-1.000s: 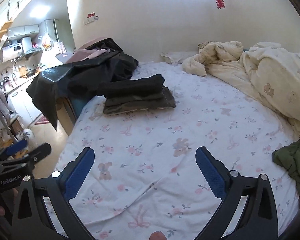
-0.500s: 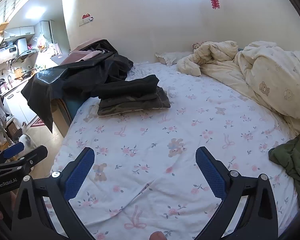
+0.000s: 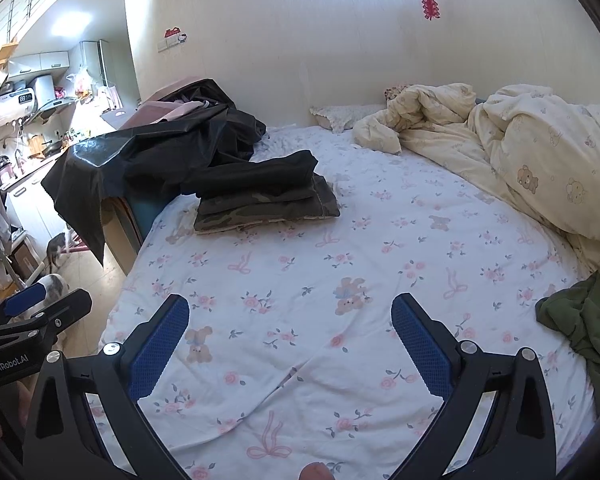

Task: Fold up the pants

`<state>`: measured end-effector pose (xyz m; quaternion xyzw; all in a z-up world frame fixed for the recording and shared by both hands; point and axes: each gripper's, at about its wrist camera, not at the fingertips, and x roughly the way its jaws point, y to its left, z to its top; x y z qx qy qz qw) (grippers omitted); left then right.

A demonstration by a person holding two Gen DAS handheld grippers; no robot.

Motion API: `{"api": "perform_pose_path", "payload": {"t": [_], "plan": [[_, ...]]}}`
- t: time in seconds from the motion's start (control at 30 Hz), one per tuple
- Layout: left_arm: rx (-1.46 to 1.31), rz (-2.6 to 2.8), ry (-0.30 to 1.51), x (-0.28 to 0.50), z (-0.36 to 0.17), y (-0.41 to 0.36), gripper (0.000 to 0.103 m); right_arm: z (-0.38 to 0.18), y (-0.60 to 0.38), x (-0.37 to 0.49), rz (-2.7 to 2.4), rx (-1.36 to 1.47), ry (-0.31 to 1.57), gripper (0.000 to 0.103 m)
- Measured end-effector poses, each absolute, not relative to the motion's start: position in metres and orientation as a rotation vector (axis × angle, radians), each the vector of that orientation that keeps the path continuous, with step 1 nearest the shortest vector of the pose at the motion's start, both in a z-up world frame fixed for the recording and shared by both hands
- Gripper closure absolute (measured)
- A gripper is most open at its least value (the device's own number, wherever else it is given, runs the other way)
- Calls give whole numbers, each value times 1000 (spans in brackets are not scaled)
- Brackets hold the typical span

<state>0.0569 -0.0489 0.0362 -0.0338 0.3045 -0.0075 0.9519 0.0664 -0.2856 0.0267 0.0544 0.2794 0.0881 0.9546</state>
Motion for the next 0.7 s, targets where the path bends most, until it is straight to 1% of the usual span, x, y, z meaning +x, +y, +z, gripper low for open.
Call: {"api": "perform_pose_path", "payload": {"t": [0.7], "plan": [[-77, -13, 627, 57, 35, -52, 0, 30, -284, 67, 177, 85, 547, 0]]}}
